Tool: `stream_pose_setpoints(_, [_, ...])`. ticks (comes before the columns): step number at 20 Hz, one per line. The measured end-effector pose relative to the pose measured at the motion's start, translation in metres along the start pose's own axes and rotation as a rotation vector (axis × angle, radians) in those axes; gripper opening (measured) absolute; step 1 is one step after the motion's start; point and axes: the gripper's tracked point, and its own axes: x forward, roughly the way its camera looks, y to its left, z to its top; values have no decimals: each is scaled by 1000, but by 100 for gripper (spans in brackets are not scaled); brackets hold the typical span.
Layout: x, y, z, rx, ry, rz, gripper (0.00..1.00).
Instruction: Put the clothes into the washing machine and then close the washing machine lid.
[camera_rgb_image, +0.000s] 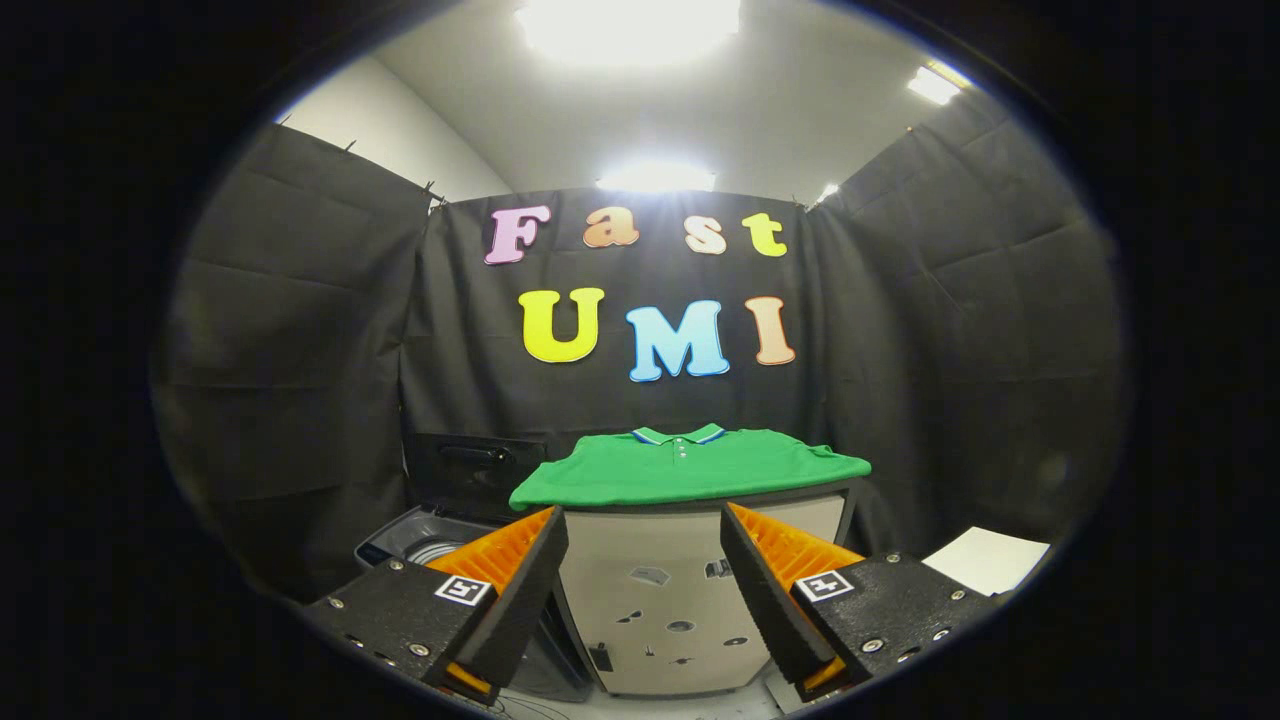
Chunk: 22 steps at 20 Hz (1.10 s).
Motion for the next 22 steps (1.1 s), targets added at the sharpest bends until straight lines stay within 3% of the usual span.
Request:
stream_pose_setpoints(15, [145, -29, 47, 6, 103, 15, 95])
stream_pose_setpoints(22, [205, -39, 43, -11, 180, 18, 95])
